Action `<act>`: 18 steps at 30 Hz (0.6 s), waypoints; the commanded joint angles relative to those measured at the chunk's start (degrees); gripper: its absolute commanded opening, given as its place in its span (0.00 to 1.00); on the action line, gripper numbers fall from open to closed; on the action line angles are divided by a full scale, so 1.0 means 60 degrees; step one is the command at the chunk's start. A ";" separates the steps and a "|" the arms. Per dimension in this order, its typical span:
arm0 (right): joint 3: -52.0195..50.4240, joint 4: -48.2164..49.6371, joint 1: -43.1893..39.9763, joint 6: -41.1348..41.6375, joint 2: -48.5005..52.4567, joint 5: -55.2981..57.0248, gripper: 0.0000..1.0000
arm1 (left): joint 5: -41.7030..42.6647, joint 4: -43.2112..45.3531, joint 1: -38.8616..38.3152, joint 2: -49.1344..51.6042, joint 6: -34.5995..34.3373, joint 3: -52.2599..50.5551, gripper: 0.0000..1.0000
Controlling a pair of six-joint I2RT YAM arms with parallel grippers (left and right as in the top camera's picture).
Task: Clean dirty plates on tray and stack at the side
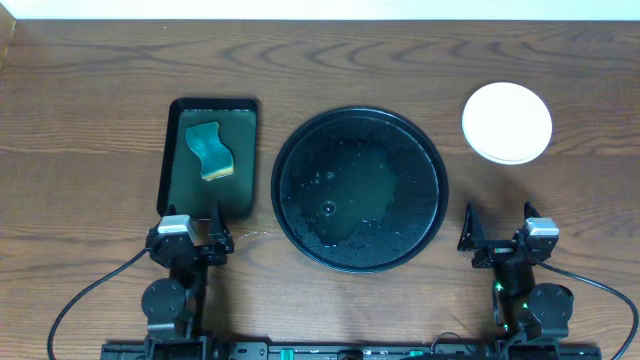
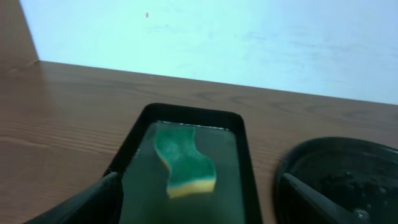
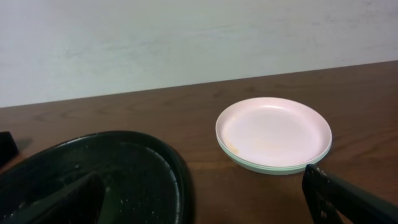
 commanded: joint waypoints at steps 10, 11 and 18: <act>-0.0011 -0.0044 -0.0087 -0.0168 -0.0051 0.0080 0.99 | 0.0809 -0.0306 0.0193 -0.0087 0.1504 -0.0175 0.79; -0.0011 -0.0044 -0.0087 -0.0168 -0.0051 0.0080 0.99 | 0.0769 -0.0317 0.0193 -0.0084 0.1501 -0.0175 0.79; -0.0011 -0.0044 -0.0087 -0.0168 -0.0051 0.0080 0.99 | 0.0229 -0.0386 0.0189 -0.0084 0.0809 -0.0175 0.79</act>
